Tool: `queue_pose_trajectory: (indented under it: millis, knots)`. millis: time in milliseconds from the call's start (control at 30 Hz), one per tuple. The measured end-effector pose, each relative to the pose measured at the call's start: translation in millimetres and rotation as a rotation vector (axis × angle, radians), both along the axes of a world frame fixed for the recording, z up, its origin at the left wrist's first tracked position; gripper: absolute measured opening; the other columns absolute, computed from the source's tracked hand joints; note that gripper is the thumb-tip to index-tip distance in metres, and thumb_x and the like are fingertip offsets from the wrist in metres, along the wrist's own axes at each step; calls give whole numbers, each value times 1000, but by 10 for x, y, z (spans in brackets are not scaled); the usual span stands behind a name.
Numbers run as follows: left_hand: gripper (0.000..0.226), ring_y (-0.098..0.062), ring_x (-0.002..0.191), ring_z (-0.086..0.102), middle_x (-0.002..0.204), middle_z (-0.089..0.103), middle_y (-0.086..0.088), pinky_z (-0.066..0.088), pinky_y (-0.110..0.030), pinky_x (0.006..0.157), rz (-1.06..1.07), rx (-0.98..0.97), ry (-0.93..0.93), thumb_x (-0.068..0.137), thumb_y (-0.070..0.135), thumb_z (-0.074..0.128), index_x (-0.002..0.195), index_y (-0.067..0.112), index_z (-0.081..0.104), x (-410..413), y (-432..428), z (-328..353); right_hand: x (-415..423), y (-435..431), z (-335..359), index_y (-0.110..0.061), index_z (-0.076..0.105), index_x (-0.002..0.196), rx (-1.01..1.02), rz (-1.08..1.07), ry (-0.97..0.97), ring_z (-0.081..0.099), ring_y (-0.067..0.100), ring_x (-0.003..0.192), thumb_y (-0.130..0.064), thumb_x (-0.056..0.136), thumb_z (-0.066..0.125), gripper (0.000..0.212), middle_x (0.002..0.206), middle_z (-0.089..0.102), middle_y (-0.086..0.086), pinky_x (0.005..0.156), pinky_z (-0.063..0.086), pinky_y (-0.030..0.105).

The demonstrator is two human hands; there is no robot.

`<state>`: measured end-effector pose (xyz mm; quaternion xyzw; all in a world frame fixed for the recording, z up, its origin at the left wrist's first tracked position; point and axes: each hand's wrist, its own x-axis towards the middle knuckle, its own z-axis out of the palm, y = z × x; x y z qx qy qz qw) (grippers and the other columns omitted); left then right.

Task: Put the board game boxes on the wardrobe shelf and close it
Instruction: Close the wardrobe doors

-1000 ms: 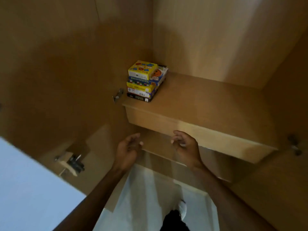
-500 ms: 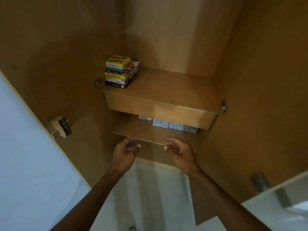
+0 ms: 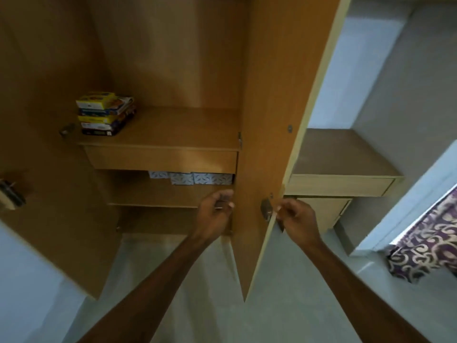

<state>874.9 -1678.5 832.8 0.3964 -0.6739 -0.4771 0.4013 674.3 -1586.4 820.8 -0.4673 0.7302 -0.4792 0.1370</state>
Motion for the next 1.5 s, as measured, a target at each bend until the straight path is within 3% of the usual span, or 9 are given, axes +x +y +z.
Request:
queue_pose_trajectory:
  millis: [133, 300, 600, 800, 967, 1233, 1333, 1433, 1500]
  knots:
    - [43, -15, 120, 54, 133, 55, -2, 46, -23, 96, -197, -32, -54, 91, 2, 56, 132, 12, 53, -510, 98, 240, -382, -231, 254, -17, 64, 112, -61, -114, -72, 64, 17, 96, -9, 92, 52, 25, 106, 69, 2, 88, 55, 42]
    - [54, -21, 129, 46, 145, 44, -4, 44, -38, 105, -305, -2, -139, 93, 3, 54, 144, 15, 40, -846, 83, 466, -447, -427, 598, -22, 63, 117, -78, 66, -197, 63, 14, 100, -1, 92, 44, 38, 110, 67, -3, 85, 52, 31]
    - [43, -16, 118, 54, 129, 53, 0, 49, -26, 89, -332, 65, -30, 91, -2, 53, 131, 13, 49, -655, -1, 397, -201, -432, 572, -23, 59, 124, -54, 166, -235, 60, -4, 102, 15, 83, 44, 58, 113, 65, -9, 81, 49, 16]
    - [44, -21, 117, 57, 129, 57, -6, 54, -35, 89, -229, 90, 63, 87, 1, 56, 129, 15, 52, 94, -344, 263, 338, -845, 480, -27, 61, 117, -66, 253, -239, 63, 0, 101, 2, 91, 51, 41, 110, 67, -10, 86, 53, 25]
    - [45, -18, 114, 57, 125, 58, -7, 54, -19, 78, -147, 86, 102, 90, -8, 52, 130, 11, 51, 811, -942, 246, 945, -1525, 428, -21, 62, 119, -60, 385, -229, 64, 6, 104, -3, 93, 51, 33, 111, 68, -7, 89, 52, 26]
    - [55, -16, 130, 47, 142, 51, 4, 42, -43, 107, 0, 127, 26, 90, 45, 50, 142, 26, 43, 1456, -2208, 271, 1793, -2773, 497, -10, 58, 126, -55, 482, -296, 62, 4, 103, 10, 90, 45, 43, 112, 64, -2, 79, 47, 14]
    - [60, -20, 131, 47, 144, 48, 1, 46, -41, 101, 10, 164, 33, 93, 58, 41, 143, 25, 41, 1554, -2658, 348, 1984, -3206, 513, -2, 54, 129, -73, 485, -355, 61, 1, 97, 15, 90, 43, 44, 112, 62, 2, 72, 47, 7]
    - [84, -17, 130, 47, 146, 46, 3, 47, -39, 96, -39, 200, 16, 81, 81, 31, 144, 28, 39, 1628, -3035, 460, 2066, -3616, 470, 0, 49, 132, -78, 504, -355, 61, 10, 105, 21, 86, 42, 52, 118, 60, 0, 83, 48, 9]
    - [76, -14, 129, 45, 143, 45, 7, 39, -36, 101, -65, 211, 21, 89, 73, 21, 146, 25, 37, 1659, -3196, 562, 2089, -3827, 449, -5, 48, 135, -52, 512, -301, 57, 12, 117, 18, 87, 43, 54, 125, 59, -1, 97, 44, 16]
